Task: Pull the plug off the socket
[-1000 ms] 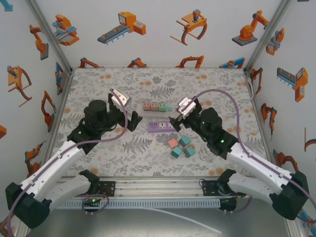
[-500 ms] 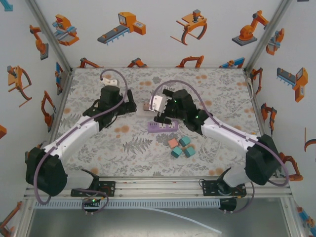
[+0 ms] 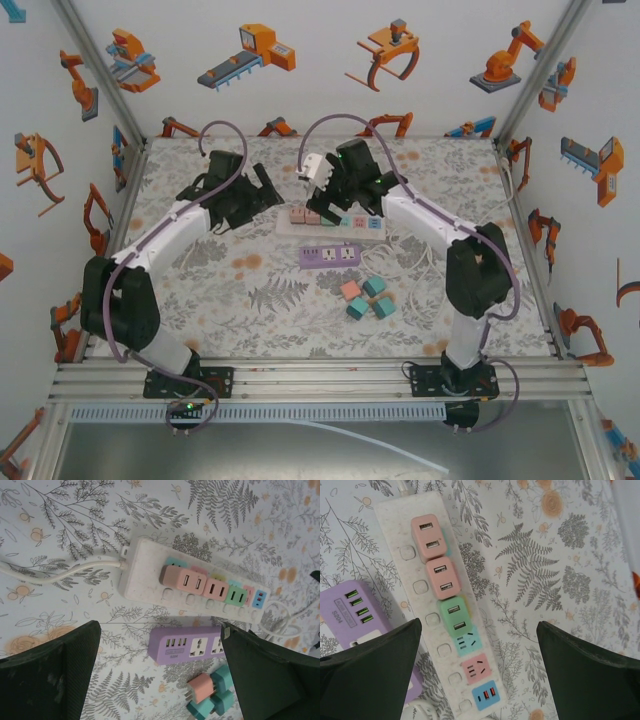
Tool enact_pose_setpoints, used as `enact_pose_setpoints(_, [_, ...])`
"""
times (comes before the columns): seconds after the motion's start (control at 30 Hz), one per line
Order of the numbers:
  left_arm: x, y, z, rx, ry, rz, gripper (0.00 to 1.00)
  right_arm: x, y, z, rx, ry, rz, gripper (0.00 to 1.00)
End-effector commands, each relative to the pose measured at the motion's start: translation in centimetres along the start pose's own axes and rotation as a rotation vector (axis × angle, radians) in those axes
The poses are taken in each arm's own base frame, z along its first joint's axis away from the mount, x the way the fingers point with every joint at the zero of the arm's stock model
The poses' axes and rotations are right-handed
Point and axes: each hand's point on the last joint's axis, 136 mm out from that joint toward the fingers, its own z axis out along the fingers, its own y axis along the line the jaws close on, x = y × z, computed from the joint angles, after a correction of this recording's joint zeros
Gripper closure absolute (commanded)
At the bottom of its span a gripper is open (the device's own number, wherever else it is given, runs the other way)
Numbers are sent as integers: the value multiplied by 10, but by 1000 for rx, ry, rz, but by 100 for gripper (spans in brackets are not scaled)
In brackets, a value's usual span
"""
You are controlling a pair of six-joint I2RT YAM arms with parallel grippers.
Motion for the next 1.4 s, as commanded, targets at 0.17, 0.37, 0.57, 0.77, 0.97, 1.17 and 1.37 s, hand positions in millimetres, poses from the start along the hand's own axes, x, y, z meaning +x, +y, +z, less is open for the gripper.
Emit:
enact_pose_setpoints(0.17, [9,12,32,-62,96,-56,1,27,-1,23,-100,82,68,16])
enact_pose_setpoints(0.37, [18,19,57,-89,136,-69,10,48,11,39,-172,139,17,19])
enact_pose_setpoints(0.57, [33,22,79,-94,210,-92,20,57,22,51,-245,148,-9,36])
enact_pose_setpoints(0.77, [44,37,92,-142,232,-110,30,60,27,58,-272,142,-11,48])
enact_pose_setpoints(0.97, [55,51,103,-183,253,-104,38,63,33,63,-300,131,-7,56])
enact_pose_setpoints(1.17, [64,64,112,-224,267,-98,42,62,35,65,-308,120,-28,70])
enact_pose_setpoints(1.37, [73,78,116,-275,281,-103,45,44,33,53,-310,69,-43,87])
